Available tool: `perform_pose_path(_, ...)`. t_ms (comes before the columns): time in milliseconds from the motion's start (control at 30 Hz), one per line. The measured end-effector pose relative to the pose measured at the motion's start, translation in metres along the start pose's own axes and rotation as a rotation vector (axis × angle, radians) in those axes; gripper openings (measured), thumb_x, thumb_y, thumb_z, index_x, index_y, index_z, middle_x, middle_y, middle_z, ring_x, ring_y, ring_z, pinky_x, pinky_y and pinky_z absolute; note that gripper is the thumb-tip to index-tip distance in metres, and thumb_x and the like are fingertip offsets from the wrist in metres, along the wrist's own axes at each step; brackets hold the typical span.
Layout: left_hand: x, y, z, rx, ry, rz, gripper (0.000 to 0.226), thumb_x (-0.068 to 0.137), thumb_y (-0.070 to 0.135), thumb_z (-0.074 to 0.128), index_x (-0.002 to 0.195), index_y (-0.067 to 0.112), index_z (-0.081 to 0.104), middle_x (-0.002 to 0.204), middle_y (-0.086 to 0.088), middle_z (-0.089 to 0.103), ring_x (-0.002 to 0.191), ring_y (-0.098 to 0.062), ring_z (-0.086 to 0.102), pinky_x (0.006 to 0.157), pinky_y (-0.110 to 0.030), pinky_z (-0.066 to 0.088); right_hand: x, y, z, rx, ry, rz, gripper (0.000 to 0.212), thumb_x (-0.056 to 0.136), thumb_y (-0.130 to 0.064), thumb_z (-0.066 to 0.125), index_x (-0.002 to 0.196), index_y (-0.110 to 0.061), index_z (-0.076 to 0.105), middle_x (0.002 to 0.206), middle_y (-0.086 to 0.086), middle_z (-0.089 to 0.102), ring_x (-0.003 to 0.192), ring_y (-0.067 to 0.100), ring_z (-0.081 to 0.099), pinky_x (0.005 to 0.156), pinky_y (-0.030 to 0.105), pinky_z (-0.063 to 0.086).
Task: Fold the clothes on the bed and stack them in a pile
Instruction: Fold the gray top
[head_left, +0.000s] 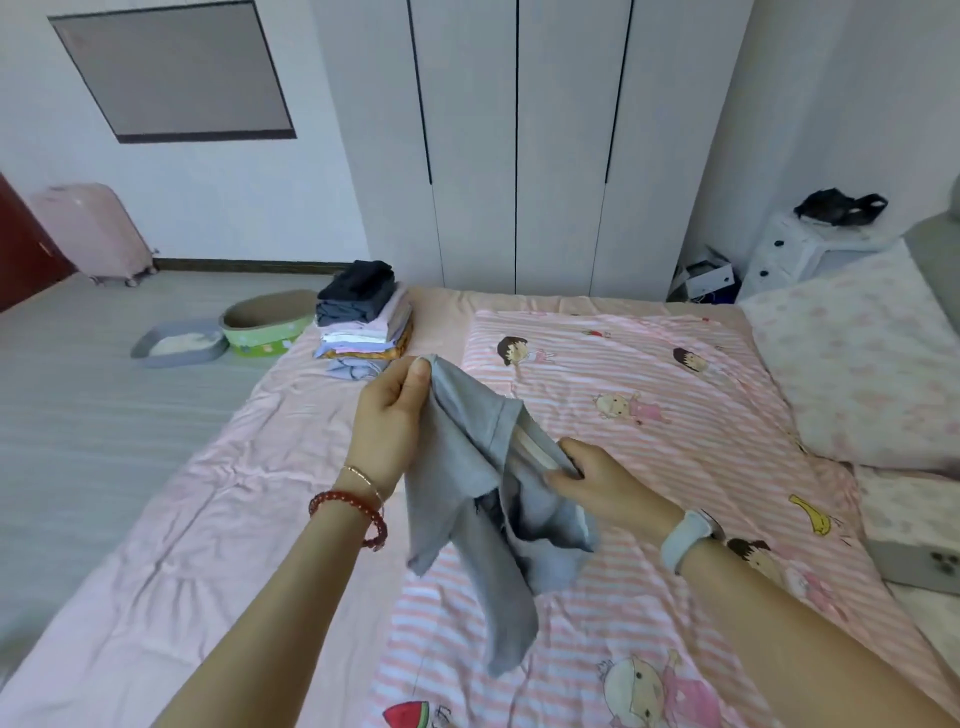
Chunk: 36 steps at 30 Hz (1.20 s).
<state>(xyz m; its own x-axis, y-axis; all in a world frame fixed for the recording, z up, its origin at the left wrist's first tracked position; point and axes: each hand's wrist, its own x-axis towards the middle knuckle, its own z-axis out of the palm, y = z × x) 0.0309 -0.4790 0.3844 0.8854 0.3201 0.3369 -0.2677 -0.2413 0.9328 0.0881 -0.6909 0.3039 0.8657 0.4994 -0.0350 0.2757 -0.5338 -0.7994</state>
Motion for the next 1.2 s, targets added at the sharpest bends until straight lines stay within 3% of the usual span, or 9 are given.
perform_pose_path(233, -0.017, 0.003, -0.028, 0.277, 0.303, 0.151, 0.031, 0.095, 0.025, 0.036, 0.065, 0.017, 0.036, 0.059, 0.009, 0.037, 0.057, -0.004, 0.029, 0.055, -0.026, 0.025, -0.008, -0.029, -0.035, 0.112, 0.208, -0.202, 0.022, 0.084, -0.017, 0.066, 0.077, -0.033, 0.054, 0.071, -0.007, 0.055, 0.064, 0.002, 0.046, 0.064, 0.013, 0.036)
perform_pose_path(367, -0.014, 0.007, -0.028, 0.428, 0.455, 0.165, 0.026, 0.096, 0.025, 0.033, 0.074, 0.013, 0.040, 0.059, 0.007, 0.042, 0.060, -0.012, 0.032, 0.056, -0.030, 0.017, -0.008, -0.029, -0.058, 0.026, 0.073, -0.215, 0.020, 0.084, -0.013, 0.066, 0.085, -0.030, 0.056, 0.084, 0.002, 0.062, 0.076, 0.014, 0.055, 0.071, 0.021, 0.040)
perform_pose_path(467, -0.009, -0.006, -0.031, 0.399, 0.572, 0.093, 0.026, 0.100, 0.018, 0.033, 0.079, 0.008, 0.044, 0.072, -0.005, 0.048, 0.069, -0.019, 0.040, 0.059, -0.027, 0.019, -0.009, -0.004, -0.066, -0.227, -0.021, -0.144, 0.008, 0.086, -0.005, 0.060, 0.093, -0.010, 0.060, 0.087, 0.005, 0.058, 0.082, 0.024, 0.054, 0.070, 0.027, 0.037)
perform_pose_path(533, -0.012, -0.017, -0.035, 0.416, 0.582, 0.068, 0.027, 0.100, 0.016, 0.033, 0.079, 0.005, 0.046, 0.074, -0.007, 0.048, 0.071, -0.020, 0.041, 0.060, -0.027, 0.020, -0.014, 0.016, -0.070, -0.258, -0.023, -0.060, 0.006, 0.087, -0.006, 0.058, 0.093, -0.004, 0.060, 0.086, 0.006, 0.059, 0.081, 0.024, 0.055, 0.067, 0.026, 0.036)
perform_pose_path(700, -0.034, -0.030, -0.030, 0.432, 0.506, 0.049, 0.028, 0.097, 0.020, 0.034, 0.074, 0.008, 0.041, 0.063, 0.003, 0.042, 0.067, -0.019, 0.038, 0.059, -0.029, 0.021, -0.027, 0.016, -0.064, 0.054, 0.130, -0.118, 0.025, 0.089, -0.003, 0.058, 0.092, -0.028, 0.058, 0.095, -0.004, 0.064, 0.087, 0.001, 0.058, 0.073, 0.005, 0.039)
perform_pose_path(767, -0.039, -0.027, -0.026, 0.429, 0.540, 0.072, 0.027, 0.096, 0.021, 0.033, 0.075, 0.009, 0.043, 0.068, -0.003, 0.046, 0.069, -0.018, 0.039, 0.060, -0.028, 0.023, -0.032, 0.011, -0.061, 0.138, 0.236, -0.208, 0.023, 0.091, -0.010, 0.056, 0.096, -0.032, 0.056, 0.093, 0.016, 0.063, 0.083, 0.009, 0.060, 0.071, 0.015, 0.039)
perform_pose_path(833, -0.044, -0.024, -0.024, 0.439, 0.581, 0.076, 0.027, 0.095, 0.023, 0.033, 0.075, 0.009, 0.044, 0.070, -0.007, 0.047, 0.069, -0.018, 0.039, 0.061, -0.027, 0.023, -0.038, 0.005, -0.062, 0.156, 0.211, -0.240, 0.022, 0.089, -0.024, 0.059, 0.104, -0.038, 0.051, 0.090, 0.030, 0.051, 0.076, 0.036, 0.051, 0.064, 0.030, 0.036)
perform_pose_path(1000, -0.048, -0.021, -0.019, 0.441, 0.701, 0.060, 0.029, 0.098, 0.017, 0.034, 0.071, 0.007, 0.041, 0.068, -0.009, 0.045, 0.068, -0.018, 0.037, 0.061, -0.027, 0.021, -0.046, 0.001, -0.080, 0.108, 0.078, -0.261, 0.050, 0.081, -0.009, 0.060, 0.109, -0.045, 0.040, 0.102, 0.005, 0.048, 0.086, 0.030, 0.050, 0.074, 0.046, 0.044)
perform_pose_path(1200, -0.021, -0.037, 0.007, 0.480, 0.681, 0.057, 0.031, 0.097, 0.024, 0.034, 0.070, 0.010, 0.039, 0.066, -0.011, 0.049, 0.064, -0.019, 0.037, 0.057, -0.026, 0.017, -0.012, 0.018, -0.094, -0.052, 0.465, -0.352, 0.017, 0.089, -0.001, 0.056, 0.102, -0.009, 0.062, 0.096, 0.006, 0.063, 0.089, 0.024, 0.060, 0.079, 0.028, 0.045)
